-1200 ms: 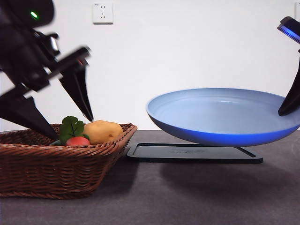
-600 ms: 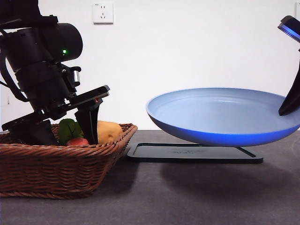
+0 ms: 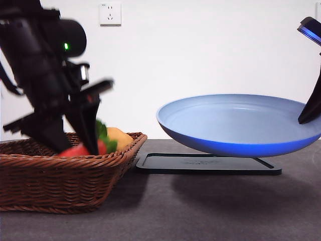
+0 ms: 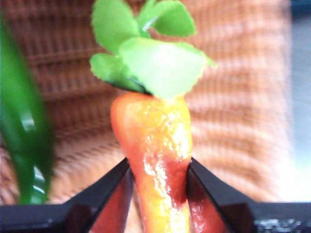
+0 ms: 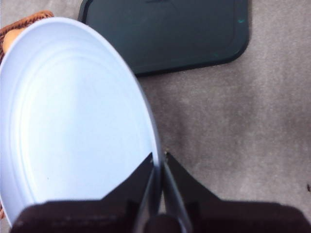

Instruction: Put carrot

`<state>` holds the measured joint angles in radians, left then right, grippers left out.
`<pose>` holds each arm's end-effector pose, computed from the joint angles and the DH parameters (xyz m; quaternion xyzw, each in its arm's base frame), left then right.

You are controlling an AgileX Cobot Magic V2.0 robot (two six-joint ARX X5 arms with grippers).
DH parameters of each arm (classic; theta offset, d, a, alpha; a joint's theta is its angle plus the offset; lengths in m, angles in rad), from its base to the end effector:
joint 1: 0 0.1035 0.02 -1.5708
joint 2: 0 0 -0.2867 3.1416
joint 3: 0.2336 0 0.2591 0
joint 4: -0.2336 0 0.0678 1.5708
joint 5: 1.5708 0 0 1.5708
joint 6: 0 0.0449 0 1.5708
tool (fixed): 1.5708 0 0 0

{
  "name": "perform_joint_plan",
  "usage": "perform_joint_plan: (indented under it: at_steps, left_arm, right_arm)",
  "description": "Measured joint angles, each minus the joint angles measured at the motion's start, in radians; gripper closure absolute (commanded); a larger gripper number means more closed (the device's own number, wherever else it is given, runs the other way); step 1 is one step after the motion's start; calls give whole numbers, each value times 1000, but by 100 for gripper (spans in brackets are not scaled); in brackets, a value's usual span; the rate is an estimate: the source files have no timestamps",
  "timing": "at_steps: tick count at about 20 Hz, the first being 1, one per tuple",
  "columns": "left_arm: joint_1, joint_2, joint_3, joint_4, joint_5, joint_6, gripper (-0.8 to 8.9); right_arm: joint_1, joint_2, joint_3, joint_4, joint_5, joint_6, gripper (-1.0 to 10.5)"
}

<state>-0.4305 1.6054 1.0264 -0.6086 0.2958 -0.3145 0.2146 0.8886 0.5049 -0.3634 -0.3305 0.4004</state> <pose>0.2809 -0.1434 0.1996 -0.0841 0.5975 -0.2034 0.7711 0.1692 0.0518 0.2124 0.1990 0.4069 0.1732 0.8746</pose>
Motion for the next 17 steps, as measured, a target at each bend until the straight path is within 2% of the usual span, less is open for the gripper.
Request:
perform_joint_plan:
  at_steps: [3,5,9,10,12,17]
  left_arm:
    - [0,-92,34,-23,98,25,701]
    - [0,-155,45,-5,208,34,701]
    - [-26,-207,47,175,505,35,701]
    - [-54,-207,47,222,530,34,701]
    - [-126,-204,47,288,465,34,701]
    - [-344,-176,47,344,92,75,701]
  right_arm:
    - [0,0,0,0,0,0,943]
    - [0,0,0,0,0,0,943]
    - [3,0,0,0,-6,1,943]
    - [10,0,0,-1,-6,5,943]
    - [25,0,0,-1,-6,16,943]
    - [77,2,0,-3,-7,34,943]
